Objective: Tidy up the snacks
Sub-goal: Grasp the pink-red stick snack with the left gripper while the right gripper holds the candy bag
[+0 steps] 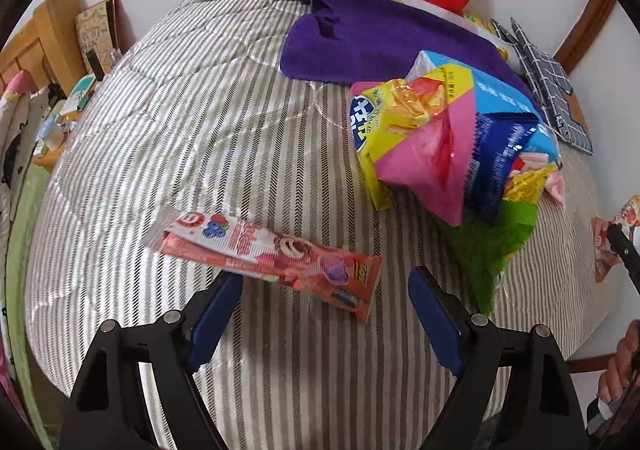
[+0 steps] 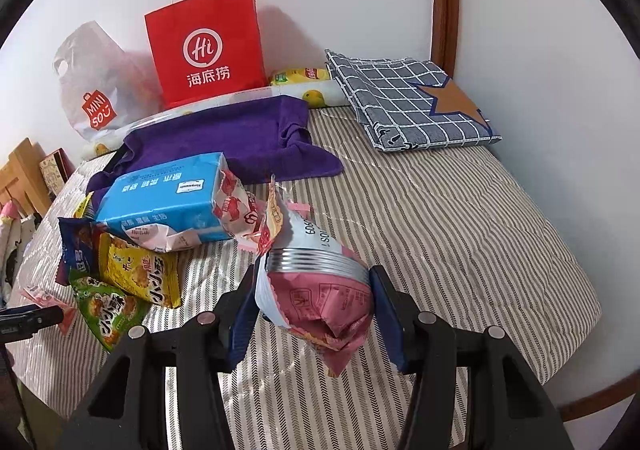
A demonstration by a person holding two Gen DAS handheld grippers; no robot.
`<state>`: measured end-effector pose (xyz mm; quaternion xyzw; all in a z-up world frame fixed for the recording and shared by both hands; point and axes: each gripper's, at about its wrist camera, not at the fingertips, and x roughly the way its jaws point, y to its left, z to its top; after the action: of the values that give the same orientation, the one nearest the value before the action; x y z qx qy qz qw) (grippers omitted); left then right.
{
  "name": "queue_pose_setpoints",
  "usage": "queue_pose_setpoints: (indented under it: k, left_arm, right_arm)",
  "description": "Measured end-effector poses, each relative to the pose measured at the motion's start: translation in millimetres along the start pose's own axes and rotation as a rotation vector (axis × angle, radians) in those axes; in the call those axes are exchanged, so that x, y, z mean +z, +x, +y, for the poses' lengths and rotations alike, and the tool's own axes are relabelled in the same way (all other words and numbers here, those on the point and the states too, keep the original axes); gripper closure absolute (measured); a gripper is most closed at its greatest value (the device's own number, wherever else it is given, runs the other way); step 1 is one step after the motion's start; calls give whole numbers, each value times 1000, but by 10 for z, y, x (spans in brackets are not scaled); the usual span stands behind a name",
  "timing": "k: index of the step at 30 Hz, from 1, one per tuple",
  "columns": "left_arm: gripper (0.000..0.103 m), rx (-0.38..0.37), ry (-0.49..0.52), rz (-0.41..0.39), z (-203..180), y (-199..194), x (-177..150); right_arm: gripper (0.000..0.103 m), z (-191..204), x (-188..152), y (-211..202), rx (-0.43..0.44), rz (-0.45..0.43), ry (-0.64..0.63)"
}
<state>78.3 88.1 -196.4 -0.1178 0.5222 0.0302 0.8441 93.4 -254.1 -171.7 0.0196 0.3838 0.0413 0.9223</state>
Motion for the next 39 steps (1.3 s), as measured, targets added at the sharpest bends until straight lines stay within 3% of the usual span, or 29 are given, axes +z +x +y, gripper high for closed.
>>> queue_pose_setpoints:
  k: [8, 11, 17, 22, 28, 39]
  left_arm:
    - [20, -1, -25, -19, 36, 91, 123]
    - [26, 4, -16, -27, 19, 112, 172]
    - [31, 62, 35, -54, -67, 157, 202]
    - [43, 120, 91, -70, -141, 193, 214]
    - [61, 112, 87, -68, -115, 175, 238]
    - [74, 49, 56, -77, -38, 17, 241]
  right_arm:
    - [52, 64, 52, 19, 12, 0, -9]
    - [52, 103, 69, 59, 13, 8, -14]
    - [52, 144, 83, 124, 20, 26, -13]
    - [52, 159, 112, 120, 14, 22, -18]
    - [52, 178, 132, 92, 10, 14, -17]
    - [52, 178, 129, -28, 9, -5, -10]
